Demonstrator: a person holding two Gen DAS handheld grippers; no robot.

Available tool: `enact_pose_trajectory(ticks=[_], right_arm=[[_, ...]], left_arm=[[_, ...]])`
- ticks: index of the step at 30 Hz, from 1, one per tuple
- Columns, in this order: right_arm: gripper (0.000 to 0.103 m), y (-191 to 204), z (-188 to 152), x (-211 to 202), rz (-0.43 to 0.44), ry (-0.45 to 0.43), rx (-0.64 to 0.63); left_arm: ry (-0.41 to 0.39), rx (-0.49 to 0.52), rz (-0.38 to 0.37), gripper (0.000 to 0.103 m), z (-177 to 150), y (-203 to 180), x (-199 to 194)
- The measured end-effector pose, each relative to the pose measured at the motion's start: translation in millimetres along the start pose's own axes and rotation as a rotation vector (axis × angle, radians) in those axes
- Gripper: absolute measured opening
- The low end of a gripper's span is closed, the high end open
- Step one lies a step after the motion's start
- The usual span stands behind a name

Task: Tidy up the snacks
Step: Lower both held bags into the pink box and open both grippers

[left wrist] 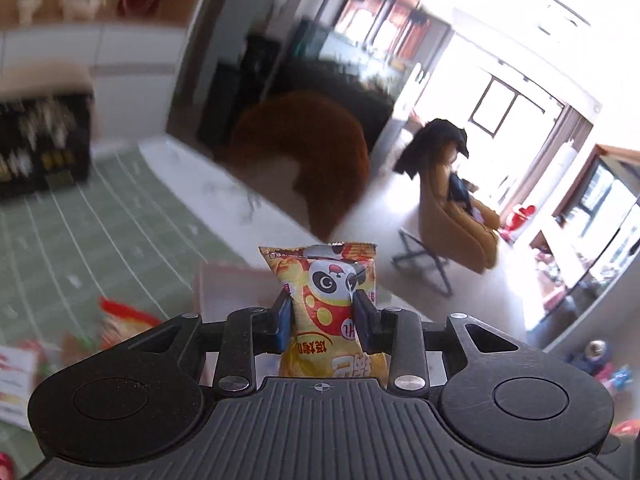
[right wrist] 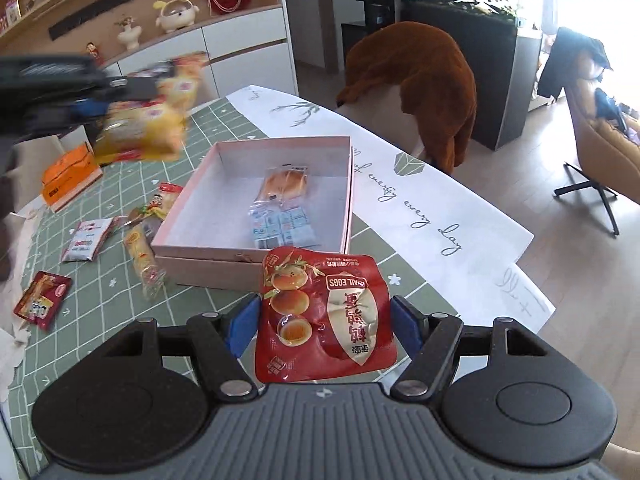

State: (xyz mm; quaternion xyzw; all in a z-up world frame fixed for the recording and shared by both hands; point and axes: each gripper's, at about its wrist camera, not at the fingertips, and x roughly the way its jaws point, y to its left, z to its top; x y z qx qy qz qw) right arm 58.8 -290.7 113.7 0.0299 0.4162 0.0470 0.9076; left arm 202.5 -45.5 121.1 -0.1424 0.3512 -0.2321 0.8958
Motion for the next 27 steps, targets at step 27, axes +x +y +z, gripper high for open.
enact_pose_trajectory(ticks=[27], right_arm=[[0.072, 78, 92, 72, 0.068, -0.016, -0.173]], left_arm=[[0.052, -0.192, 0.281, 0.036, -30, 160, -16]])
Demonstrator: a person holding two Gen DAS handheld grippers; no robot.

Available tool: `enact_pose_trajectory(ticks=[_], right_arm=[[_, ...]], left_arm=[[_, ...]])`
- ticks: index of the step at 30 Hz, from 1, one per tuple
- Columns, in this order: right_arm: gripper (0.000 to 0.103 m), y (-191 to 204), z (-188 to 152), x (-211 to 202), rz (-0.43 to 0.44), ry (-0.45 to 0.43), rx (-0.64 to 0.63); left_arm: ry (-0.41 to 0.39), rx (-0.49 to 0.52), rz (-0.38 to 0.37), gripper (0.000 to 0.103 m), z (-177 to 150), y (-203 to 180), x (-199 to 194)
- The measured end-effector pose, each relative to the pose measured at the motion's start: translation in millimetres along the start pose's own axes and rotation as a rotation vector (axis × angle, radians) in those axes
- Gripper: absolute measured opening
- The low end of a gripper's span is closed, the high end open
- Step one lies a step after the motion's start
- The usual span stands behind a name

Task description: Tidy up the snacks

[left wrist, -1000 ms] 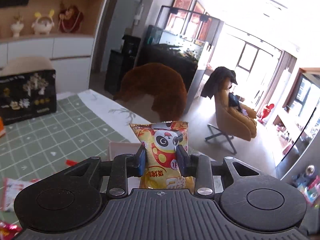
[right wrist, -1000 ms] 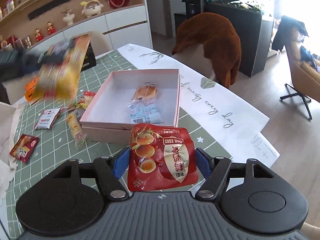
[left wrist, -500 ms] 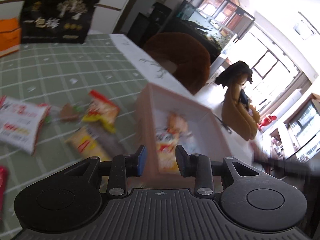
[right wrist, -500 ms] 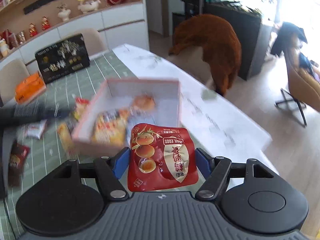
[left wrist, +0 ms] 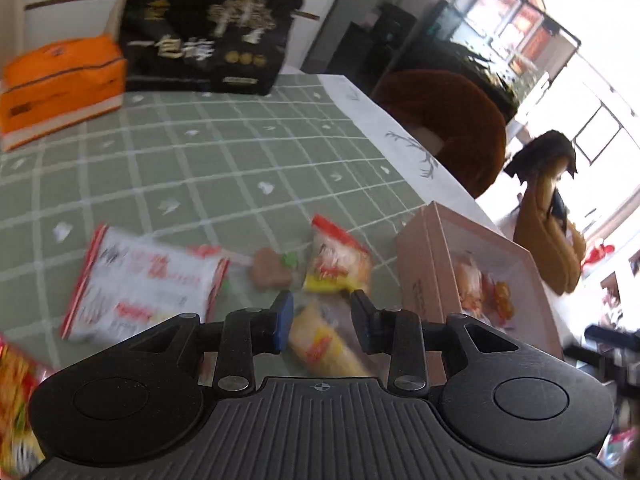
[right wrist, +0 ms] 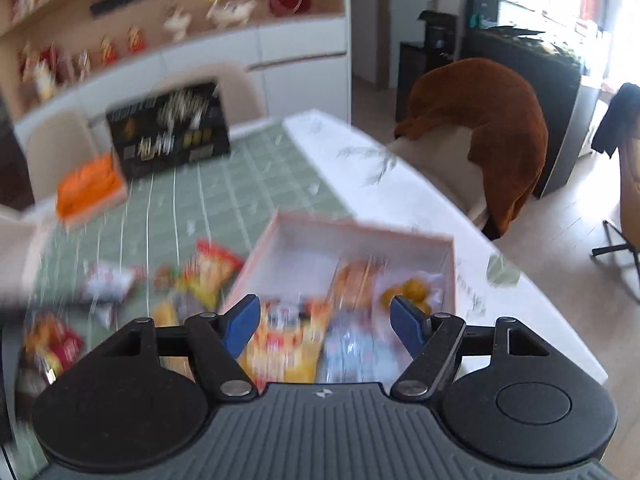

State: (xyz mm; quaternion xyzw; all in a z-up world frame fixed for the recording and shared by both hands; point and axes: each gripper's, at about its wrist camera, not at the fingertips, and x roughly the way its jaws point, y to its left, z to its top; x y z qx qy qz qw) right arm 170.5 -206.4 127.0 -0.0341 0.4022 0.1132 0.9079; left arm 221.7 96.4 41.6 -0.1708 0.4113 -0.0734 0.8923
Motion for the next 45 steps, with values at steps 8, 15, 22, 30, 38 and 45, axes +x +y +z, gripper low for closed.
enact_pose_trajectory(ticks=[8, 15, 22, 30, 38, 45], right_arm=[[0.072, 24, -66, -10, -0.018, 0.064, -0.091], [0.072, 13, -105, -7, -0.007, 0.138, -0.025], [0.072, 29, -104, 9, 0.066, 0.145, 0.002], [0.072, 76, -94, 20, 0.167, 0.152, -0.096], [0.072, 124, -94, 36, 0.254, 0.186, -0.208], [0.055, 136, -99, 49, 0.255, 0.174, -0.227]], left_arm=[[0.030, 0.298, 0.100, 0.037, 40, -54, 99], [0.073, 0.423, 0.090, 0.033, 12, -42, 108], [0.121, 0.563, -0.001, 0.029, -41, -40, 58], [0.190, 0.273, -0.142, 0.029, -80, -4, 4], [0.045, 0.022, -0.025, 0.030, -95, 36, -77], [0.154, -0.177, 0.040, 0.030, -128, 62, -101]])
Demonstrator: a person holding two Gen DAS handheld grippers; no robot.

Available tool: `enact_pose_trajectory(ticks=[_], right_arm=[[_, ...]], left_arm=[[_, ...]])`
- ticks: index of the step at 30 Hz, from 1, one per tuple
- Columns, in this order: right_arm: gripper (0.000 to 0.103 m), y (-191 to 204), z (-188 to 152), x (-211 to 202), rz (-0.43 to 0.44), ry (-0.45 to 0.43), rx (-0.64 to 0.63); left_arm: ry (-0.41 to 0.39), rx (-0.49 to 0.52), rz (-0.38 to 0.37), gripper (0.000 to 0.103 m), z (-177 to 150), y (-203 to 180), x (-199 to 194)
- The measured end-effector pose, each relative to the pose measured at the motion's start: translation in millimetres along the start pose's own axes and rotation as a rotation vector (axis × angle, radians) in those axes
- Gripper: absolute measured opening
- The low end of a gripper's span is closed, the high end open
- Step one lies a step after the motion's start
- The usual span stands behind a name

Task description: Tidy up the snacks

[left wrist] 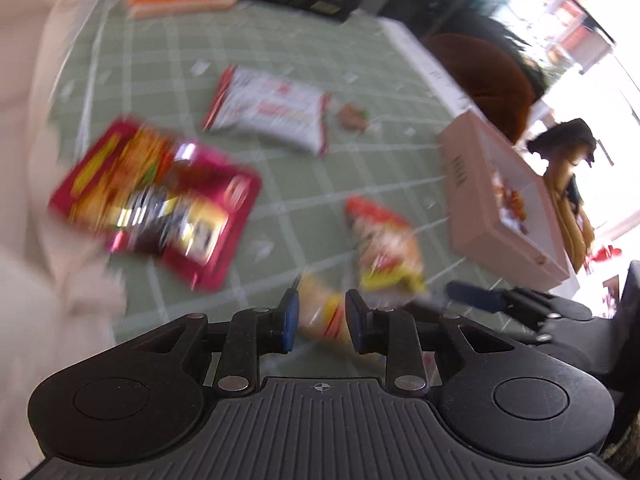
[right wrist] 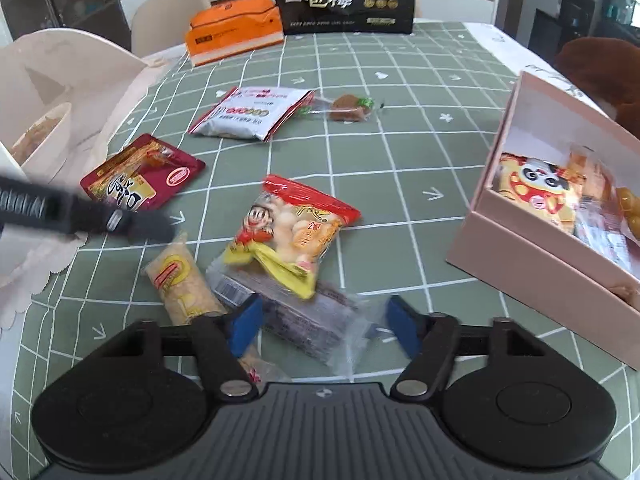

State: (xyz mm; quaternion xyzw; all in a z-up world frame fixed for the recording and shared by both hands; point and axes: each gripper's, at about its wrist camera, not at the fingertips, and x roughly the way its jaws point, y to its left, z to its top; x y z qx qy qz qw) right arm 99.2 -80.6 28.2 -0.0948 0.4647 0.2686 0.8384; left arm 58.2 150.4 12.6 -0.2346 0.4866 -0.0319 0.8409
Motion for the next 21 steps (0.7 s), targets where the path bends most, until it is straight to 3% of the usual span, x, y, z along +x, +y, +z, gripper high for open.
enact_pose_trajectory(ticks=[2, 4, 8, 14, 15, 19, 21], right_arm=[[0.039, -6, -5, -9, -0.001, -0.011, 0.014], [0.033, -16, -14, -17, -0.004, -0.001, 0.041], [0.032, -35, -41, -31, -0.060, 0.018, 0.073], [0.033, -52, -53, -56, -0.062, -0.021, 0.136], [0.035, -53, -53, -59, -0.059, -0.040, 0.135], [0.062, -49, -41, -58, -0.030, -0.096, 0.086], [0.063, -46, -29, -47, -0.009, -0.104, 0.047]], left_arm=[[-0.004, -0.031, 0.010, 0.030, -8, 3, 4], [-0.022, -0.039, 0.008, 0.031, -10, -2, 7], [-0.038, 0.030, 0.001, 0.034, -4, -27, 22], [-0.064, 0.168, 0.036, 0.035, -8, -75, 32], [-0.073, 0.173, 0.048, 0.035, -13, -78, 29], [-0.069, 0.096, 0.067, 0.035, -30, -72, 18], [-0.072, 0.046, 0.067, 0.035, -36, -63, 12]])
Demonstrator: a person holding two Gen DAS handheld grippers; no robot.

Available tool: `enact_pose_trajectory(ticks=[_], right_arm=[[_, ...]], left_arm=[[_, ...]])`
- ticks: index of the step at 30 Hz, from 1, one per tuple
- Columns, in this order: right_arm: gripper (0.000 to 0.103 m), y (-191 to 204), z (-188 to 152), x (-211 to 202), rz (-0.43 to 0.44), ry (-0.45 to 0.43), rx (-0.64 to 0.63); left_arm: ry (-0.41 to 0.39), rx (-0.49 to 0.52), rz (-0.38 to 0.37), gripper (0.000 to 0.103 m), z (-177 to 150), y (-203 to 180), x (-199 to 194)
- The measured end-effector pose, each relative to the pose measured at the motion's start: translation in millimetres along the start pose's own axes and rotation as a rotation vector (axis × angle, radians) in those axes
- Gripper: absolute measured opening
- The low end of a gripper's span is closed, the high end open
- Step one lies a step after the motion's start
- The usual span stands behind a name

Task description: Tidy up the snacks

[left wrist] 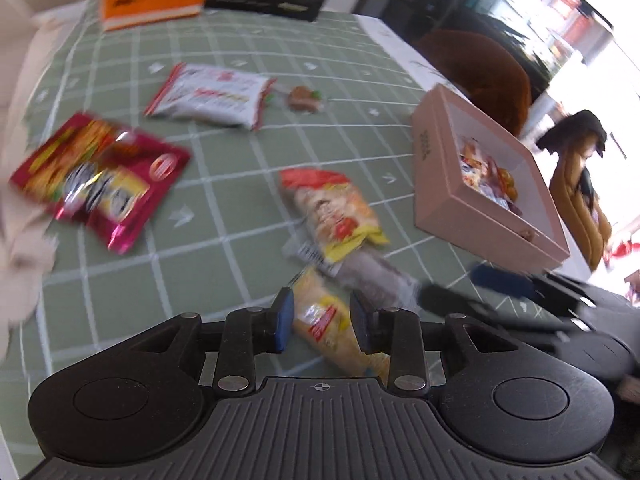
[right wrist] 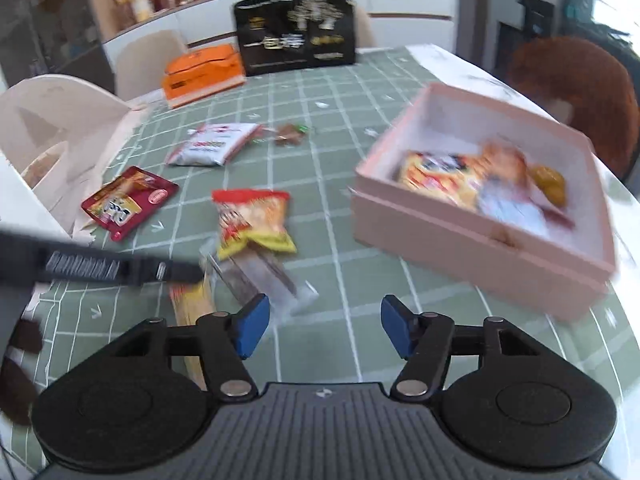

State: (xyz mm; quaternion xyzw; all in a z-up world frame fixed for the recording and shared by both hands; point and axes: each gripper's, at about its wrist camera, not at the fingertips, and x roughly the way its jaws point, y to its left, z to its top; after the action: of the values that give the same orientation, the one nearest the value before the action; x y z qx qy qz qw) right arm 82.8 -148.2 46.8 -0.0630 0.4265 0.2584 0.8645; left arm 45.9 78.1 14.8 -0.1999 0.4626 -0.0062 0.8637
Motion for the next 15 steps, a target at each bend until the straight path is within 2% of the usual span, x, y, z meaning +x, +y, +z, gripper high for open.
enact_pose_trajectory(ticks=[3, 6, 8, 10, 13, 15], right_arm=[[0.063, 12, 15, 29, 0.033, 0.037, -0.065], [0.064, 26, 23, 52, 0.058, 0.103, -0.102], [0.061, 37, 22, 52, 0.033, 0.115, -0.114], [0.053, 45, 19, 48, 0.009, 0.133, -0.095], [0.046, 56, 8, 40, -0.058, 0.153, -0.104], [0.044, 54, 1, 31, -0.082, 0.171, -0.044]], left_arm=[[-0.006, -0.077, -0.011, 0.035, -8, 18, -12], [0.018, -0.108, -0.039, 0.035, -16, 32, -13], [0.046, -0.142, -0.066, 0.035, -19, 39, -8], [0.045, -0.151, -0.095, 0.035, -22, 40, -6], [0.052, -0.140, -0.142, 0.035, -25, 37, -3], [0.068, -0.102, -0.173, 0.035, -25, 30, 3]])
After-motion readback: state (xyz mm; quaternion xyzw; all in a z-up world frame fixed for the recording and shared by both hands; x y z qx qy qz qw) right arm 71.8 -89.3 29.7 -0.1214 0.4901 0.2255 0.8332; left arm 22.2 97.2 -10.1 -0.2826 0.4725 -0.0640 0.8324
